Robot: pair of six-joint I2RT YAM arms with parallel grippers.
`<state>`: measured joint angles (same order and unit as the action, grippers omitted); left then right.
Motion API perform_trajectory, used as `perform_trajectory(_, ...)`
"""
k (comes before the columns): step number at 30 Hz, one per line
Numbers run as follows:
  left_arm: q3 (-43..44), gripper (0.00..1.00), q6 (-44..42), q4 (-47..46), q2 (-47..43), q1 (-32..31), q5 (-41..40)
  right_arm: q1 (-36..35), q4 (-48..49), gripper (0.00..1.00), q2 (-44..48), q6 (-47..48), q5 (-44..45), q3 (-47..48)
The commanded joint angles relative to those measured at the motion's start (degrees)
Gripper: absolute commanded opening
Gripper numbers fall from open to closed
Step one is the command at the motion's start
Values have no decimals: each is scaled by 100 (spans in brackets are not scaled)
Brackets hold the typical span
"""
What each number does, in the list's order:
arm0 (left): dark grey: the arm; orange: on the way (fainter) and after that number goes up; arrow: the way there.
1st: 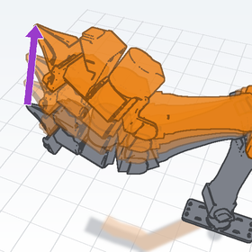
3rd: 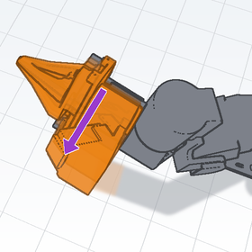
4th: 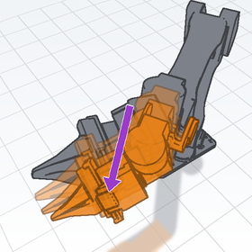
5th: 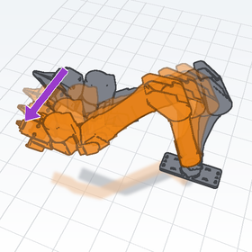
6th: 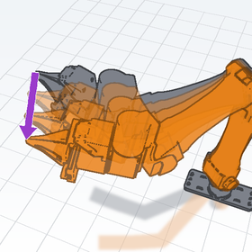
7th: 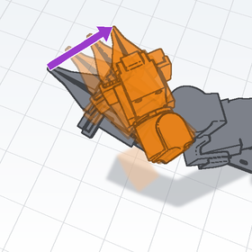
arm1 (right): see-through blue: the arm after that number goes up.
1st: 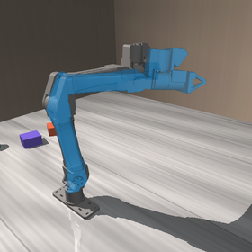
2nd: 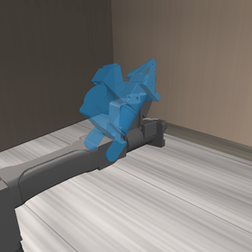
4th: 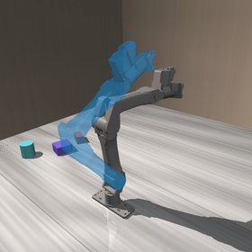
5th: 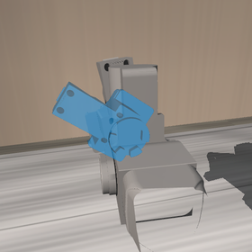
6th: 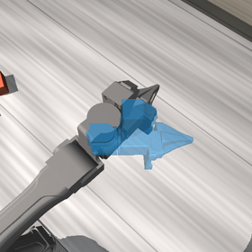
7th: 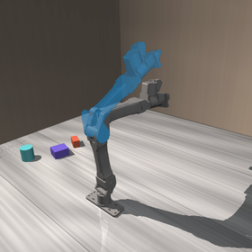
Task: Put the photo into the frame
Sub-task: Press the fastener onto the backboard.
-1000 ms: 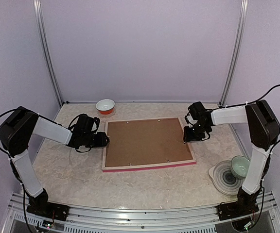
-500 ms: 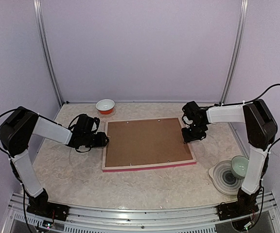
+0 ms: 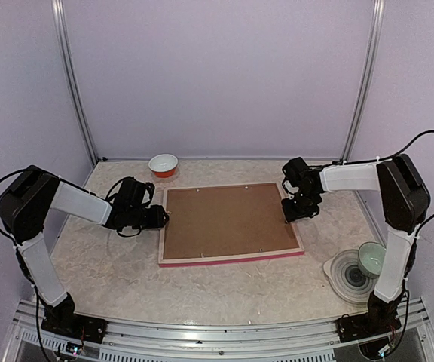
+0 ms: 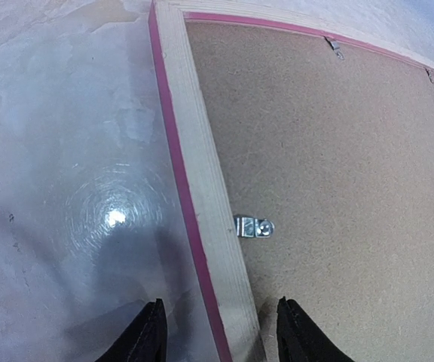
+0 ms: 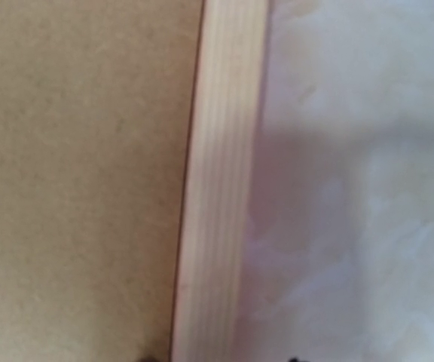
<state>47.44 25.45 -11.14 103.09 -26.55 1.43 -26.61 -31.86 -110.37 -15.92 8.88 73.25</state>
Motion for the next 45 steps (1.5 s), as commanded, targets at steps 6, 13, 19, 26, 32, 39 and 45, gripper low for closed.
perform_trajectory(6, -15, 50, 21, -42, 27, 44, -81, -48, -419, 40, 208, -100, -69, 133)
perform_trajectory(13, -14, 50, 30, -47, 32, 50, -63, 22, -219, 40, 479, -284, -112, 168)
perform_trajectory(19, -22, 50, 32, -55, 28, 53, -44, 57, 151, 39, 344, -493, -426, -48)
perform_trajectory(26, -24, 50, 38, -55, 20, 53, -55, 59, 281, 39, 63, -530, -390, -164)
perform_trajectory(32, -24, 50, 39, -64, 45, 50, -49, 59, 251, 39, 28, -458, -231, -279)
perform_trajectory(39, -28, 50, 39, -64, 36, 52, -55, 59, 207, 39, 81, -438, -44, -382)
perform_trajectory(45, -33, 50, 43, -65, 25, 53, -51, 75, 167, 39, 152, -411, 140, -387)
